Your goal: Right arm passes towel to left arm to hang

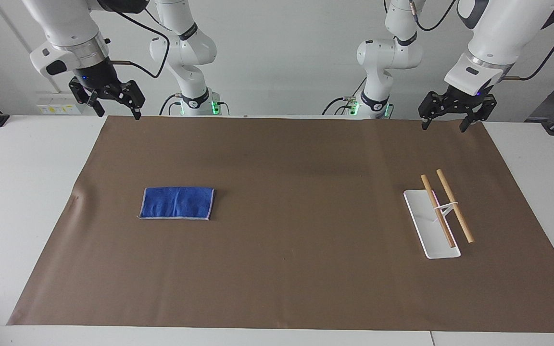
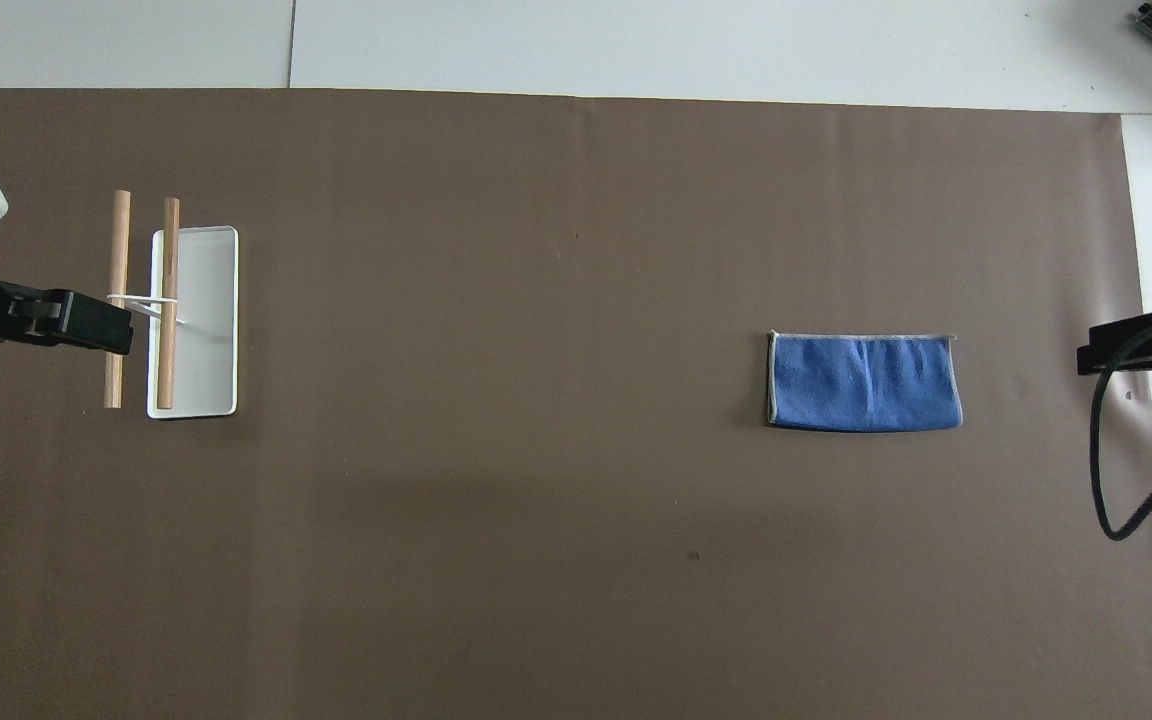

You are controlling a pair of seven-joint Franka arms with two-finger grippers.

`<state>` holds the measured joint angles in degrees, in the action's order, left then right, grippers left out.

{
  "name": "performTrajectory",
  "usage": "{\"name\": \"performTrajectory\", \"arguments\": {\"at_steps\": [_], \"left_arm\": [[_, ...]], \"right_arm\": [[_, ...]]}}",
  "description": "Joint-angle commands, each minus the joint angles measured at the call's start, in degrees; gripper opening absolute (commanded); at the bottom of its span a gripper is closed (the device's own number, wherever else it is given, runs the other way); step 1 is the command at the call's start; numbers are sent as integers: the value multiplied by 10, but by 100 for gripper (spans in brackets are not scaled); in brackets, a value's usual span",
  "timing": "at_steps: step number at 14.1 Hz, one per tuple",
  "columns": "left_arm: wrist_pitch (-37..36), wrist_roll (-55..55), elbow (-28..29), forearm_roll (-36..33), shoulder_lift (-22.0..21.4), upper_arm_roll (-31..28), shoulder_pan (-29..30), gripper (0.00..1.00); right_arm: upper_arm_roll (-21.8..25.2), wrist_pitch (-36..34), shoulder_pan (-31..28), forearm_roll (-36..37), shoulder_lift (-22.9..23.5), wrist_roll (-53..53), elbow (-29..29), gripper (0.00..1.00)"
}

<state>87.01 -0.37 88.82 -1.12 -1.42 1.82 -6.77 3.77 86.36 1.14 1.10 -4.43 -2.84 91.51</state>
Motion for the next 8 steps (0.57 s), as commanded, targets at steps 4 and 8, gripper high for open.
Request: {"name": "performTrajectory", "arguments": {"at_steps": [4, 8], "left_arm": [[-3, 5, 15, 2, -16, 4, 6, 100], [-3, 5, 15, 2, -16, 4, 6, 100]], "right_arm": [[-4, 9, -3, -7, -14, -16, 17, 100], [-4, 13, -3, -8, -20, -27, 30, 100]]}}
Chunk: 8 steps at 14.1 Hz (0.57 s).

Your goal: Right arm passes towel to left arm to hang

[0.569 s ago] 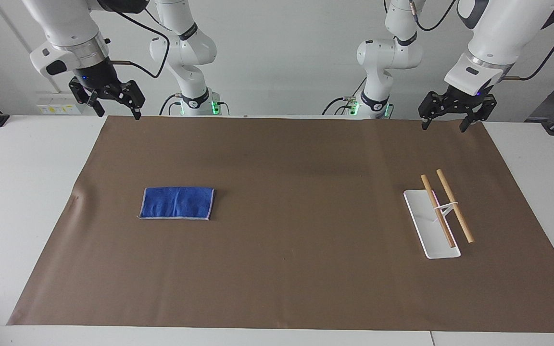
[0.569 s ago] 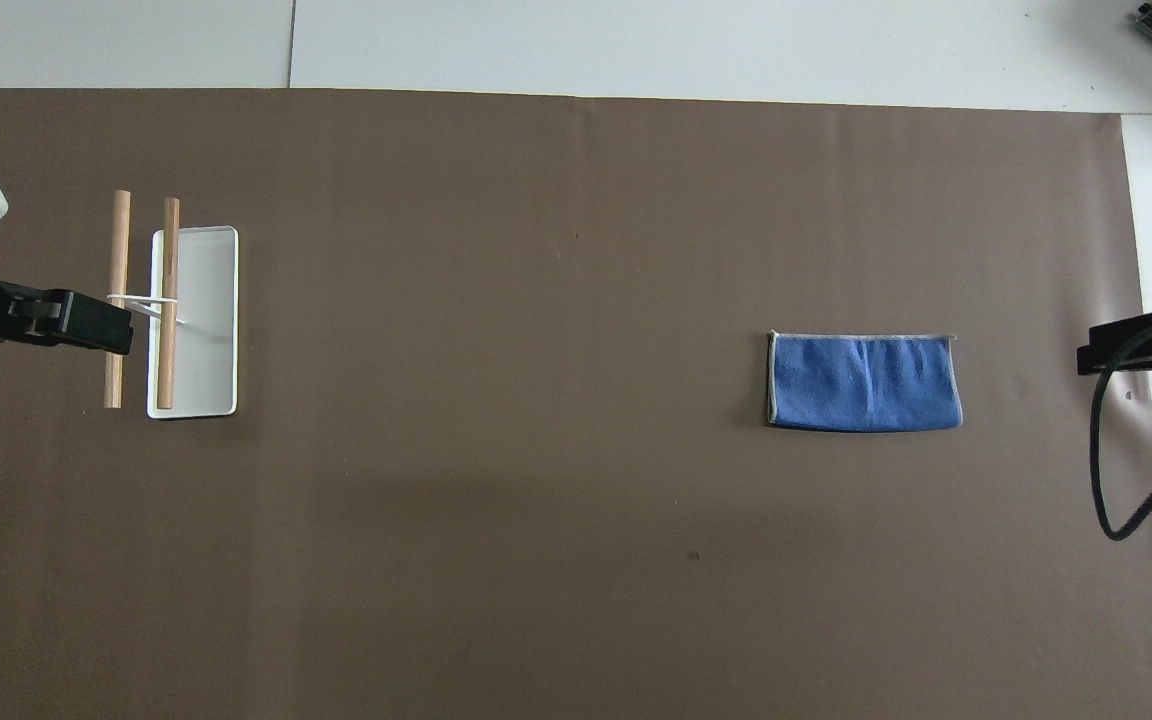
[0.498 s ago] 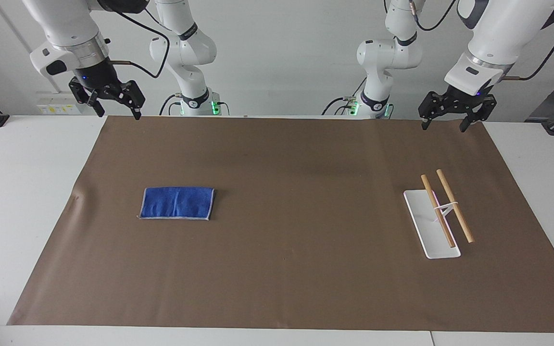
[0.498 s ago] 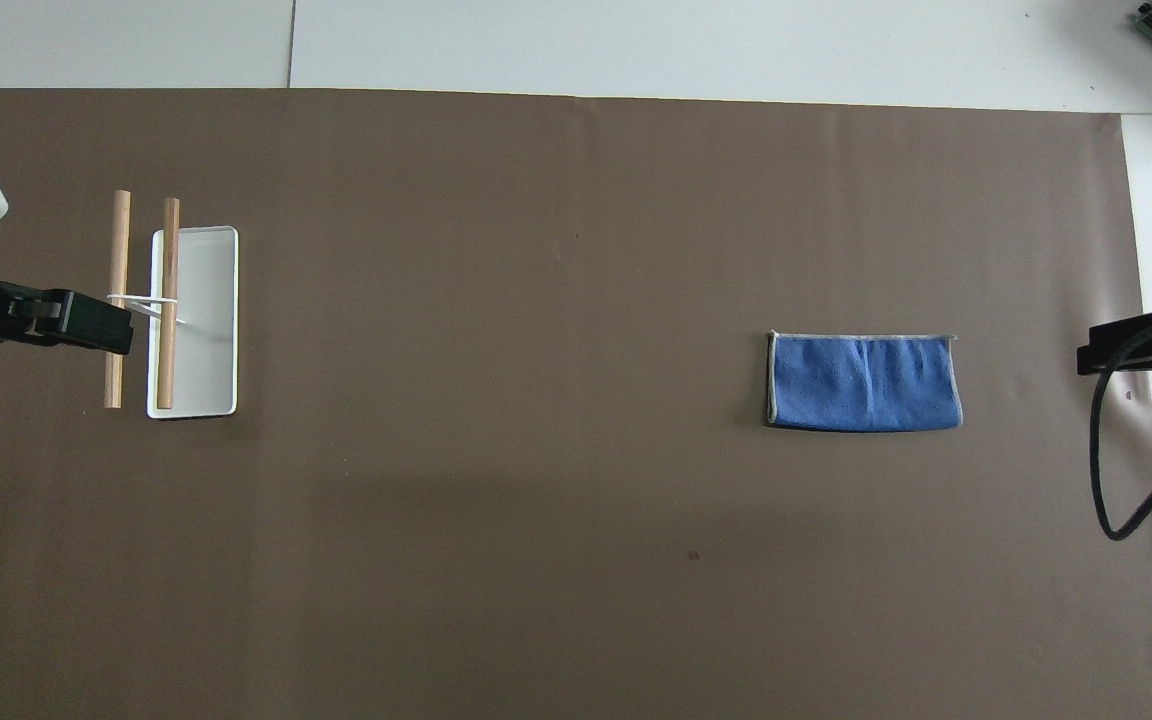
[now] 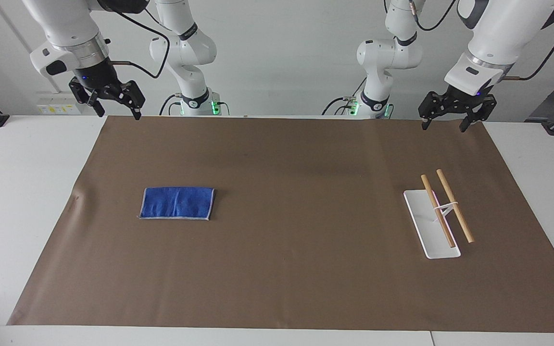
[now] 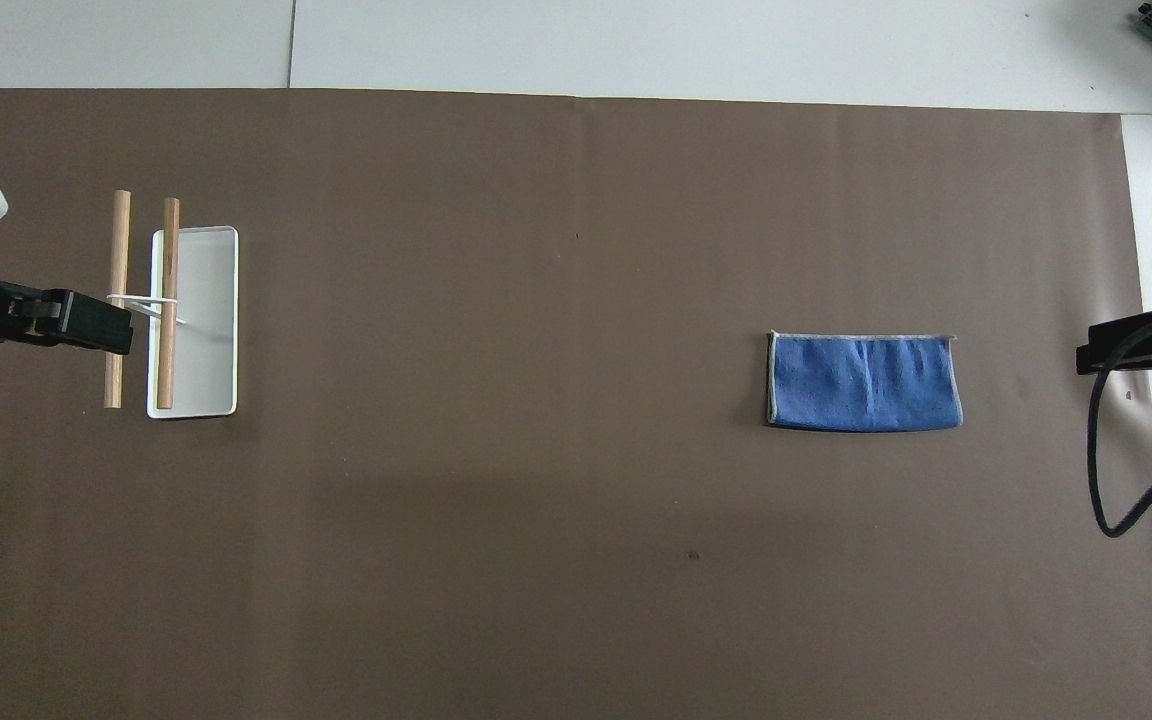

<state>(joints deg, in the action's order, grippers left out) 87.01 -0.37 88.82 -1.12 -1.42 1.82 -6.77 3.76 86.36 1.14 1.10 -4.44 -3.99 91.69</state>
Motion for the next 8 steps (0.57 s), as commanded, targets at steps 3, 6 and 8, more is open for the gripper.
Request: {"name": "performTrajectory", "arguments": {"at_steps": [3, 6, 8], "left_arm": [[-3, 5, 15, 2, -16, 4, 6, 100], [-3, 5, 15, 2, -16, 4, 6, 100], [-3, 5, 15, 2, -16, 4, 6, 100]], "right_arm": [[-4, 14, -3, -8, -22, -15, 34, 100], [-4, 15, -3, -7, -22, -14, 35, 100], [-4, 23, -3, -8, -22, -11, 38, 100]]}}
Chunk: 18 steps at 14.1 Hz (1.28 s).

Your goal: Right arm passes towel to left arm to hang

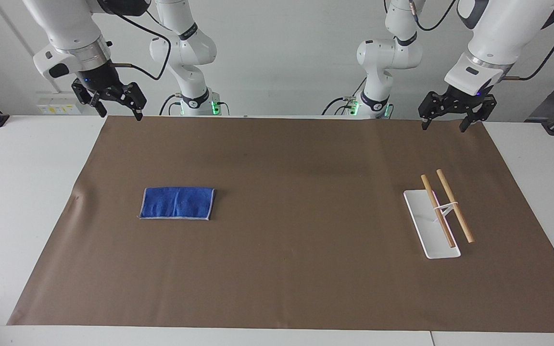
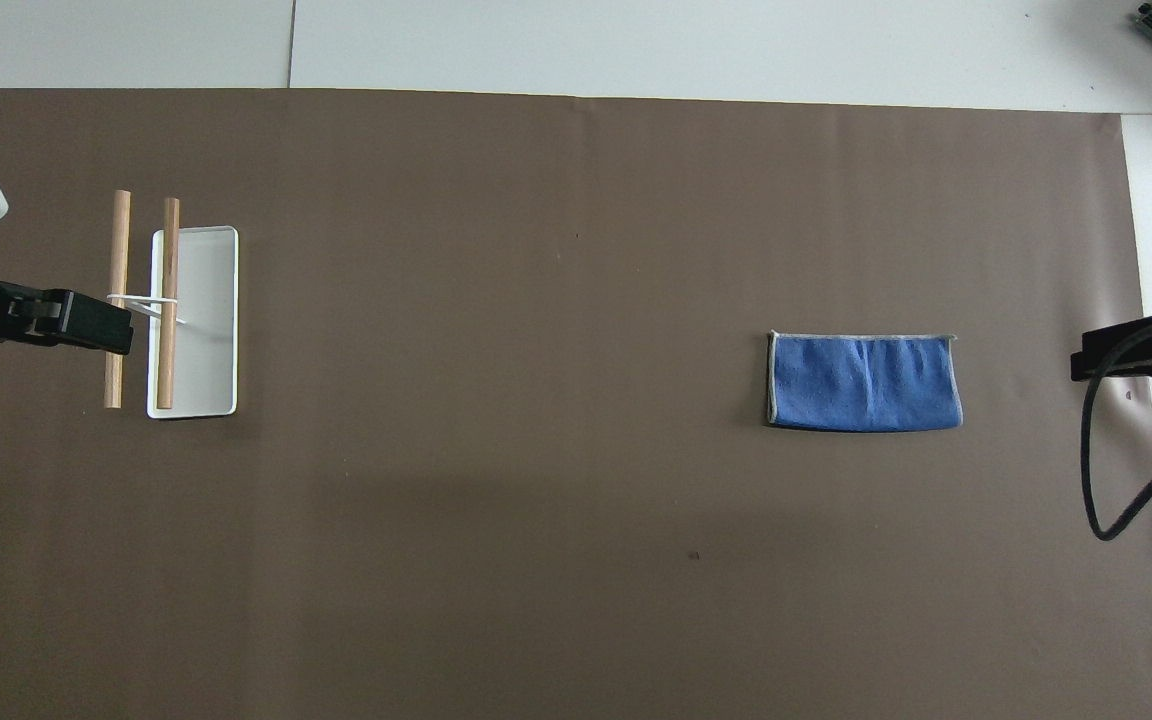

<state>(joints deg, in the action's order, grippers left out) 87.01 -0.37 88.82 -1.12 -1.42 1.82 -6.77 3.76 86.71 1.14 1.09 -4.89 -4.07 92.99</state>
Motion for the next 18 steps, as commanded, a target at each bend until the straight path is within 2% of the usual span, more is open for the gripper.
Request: {"name": "performTrajectory", "arguments": {"at_steps": [1, 7, 10, 12, 16, 18], "left_arm": [[-3, 5, 15, 2, -16, 4, 6, 100], [-3, 5, 15, 2, -16, 4, 6, 100], [-3, 5, 15, 2, -16, 4, 6, 100], [-3, 5, 15, 2, -16, 4, 6, 100], [-3, 5, 15, 2, -16, 4, 7, 100], [-3, 5, 15, 2, -16, 4, 6, 100]], "right_arm": [[-4, 21, -3, -8, -20, -10, 28, 100], [-4, 84, 15, -9, -21, -11, 90, 100], [-4, 170, 16, -10, -15, 11, 161, 100], [-4, 250, 17, -10, -4, 16, 214, 100], [-4, 361, 15, -10, 29, 39, 292, 100], [-4, 434, 7, -12, 60, 62, 322, 100]]}}
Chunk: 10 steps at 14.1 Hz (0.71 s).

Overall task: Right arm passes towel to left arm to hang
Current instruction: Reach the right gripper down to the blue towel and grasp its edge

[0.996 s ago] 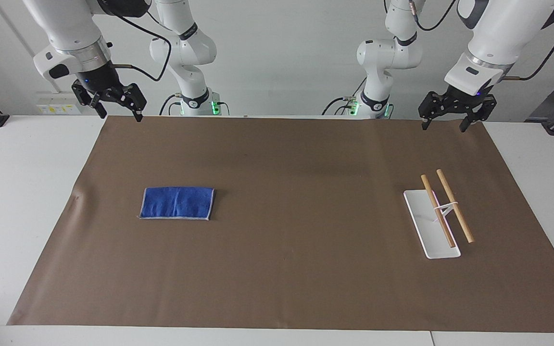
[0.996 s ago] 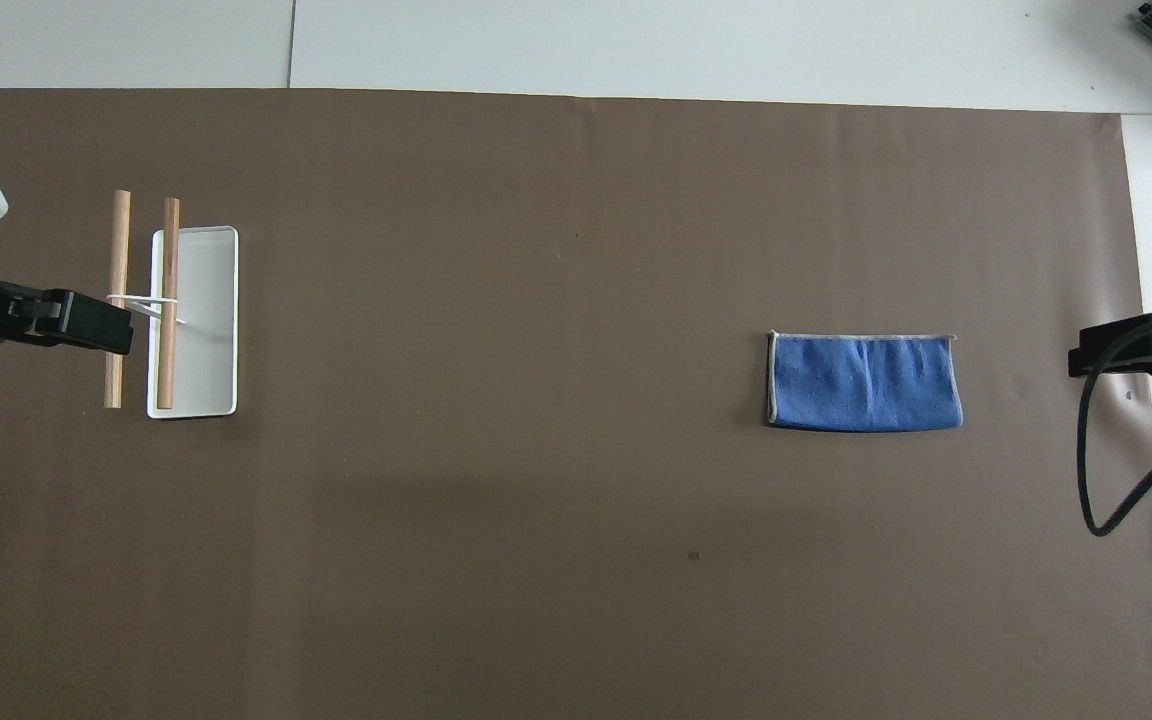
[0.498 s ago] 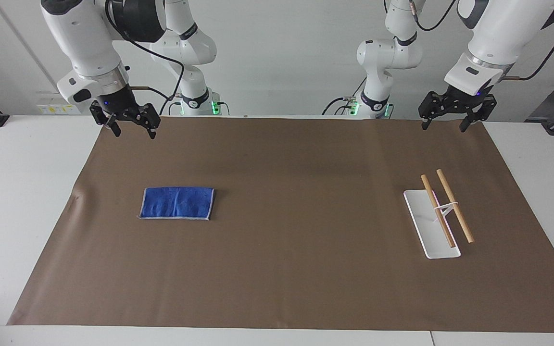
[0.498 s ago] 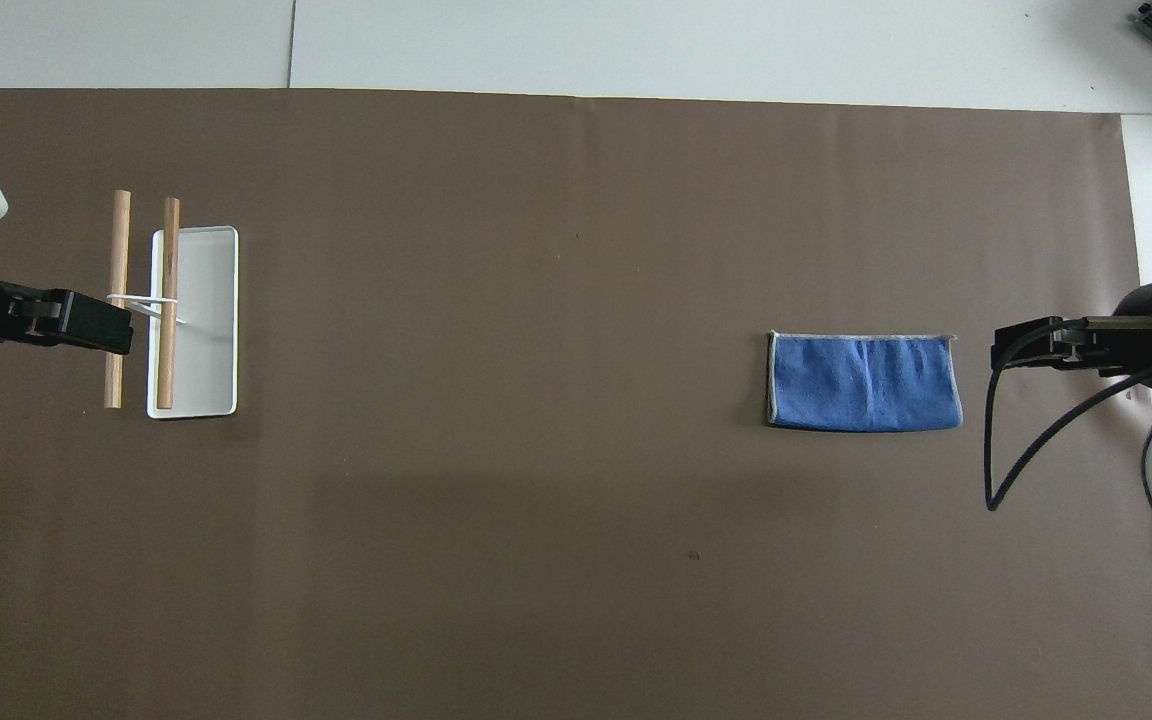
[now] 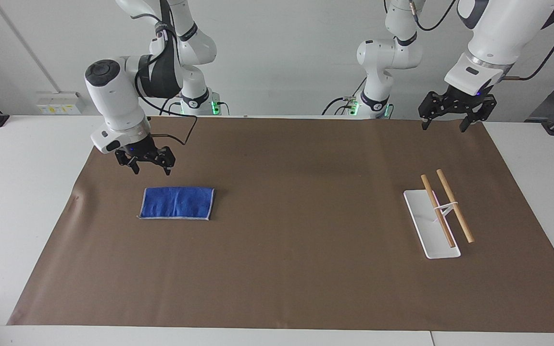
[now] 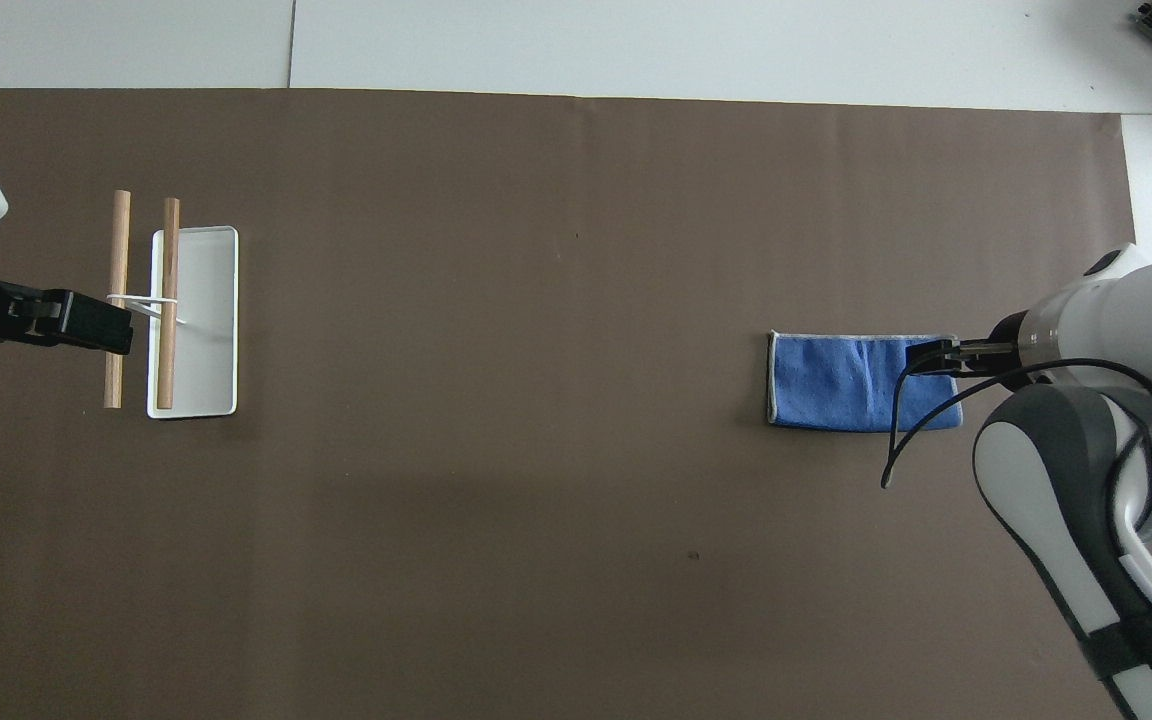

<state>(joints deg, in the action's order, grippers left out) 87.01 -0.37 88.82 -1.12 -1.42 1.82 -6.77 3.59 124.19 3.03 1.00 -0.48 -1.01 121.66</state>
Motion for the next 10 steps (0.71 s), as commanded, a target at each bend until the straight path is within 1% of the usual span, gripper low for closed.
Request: {"name": "performTrajectory", "arguments": {"at_steps": [1, 3, 5, 8, 10], "left_arm": [[-3, 5, 15, 2, -16, 4, 6, 100], [-3, 5, 15, 2, -16, 4, 6, 100], [-3, 5, 15, 2, -16, 4, 6, 100], [-3, 5, 15, 2, -16, 4, 6, 100], [-3, 5, 15, 2, -16, 4, 6, 100]], "right_arm": [[-2, 75, -14, -11, 26, 33, 40, 100], [-2, 101, -10, -17, 49, 43, 43, 100], [-2, 154, -10, -48, 68, 61, 59, 100], [-3, 184, -7, -74, 93, 63, 62, 100], [-3, 206, 2, -75, 108, 66, 62, 100]]}}
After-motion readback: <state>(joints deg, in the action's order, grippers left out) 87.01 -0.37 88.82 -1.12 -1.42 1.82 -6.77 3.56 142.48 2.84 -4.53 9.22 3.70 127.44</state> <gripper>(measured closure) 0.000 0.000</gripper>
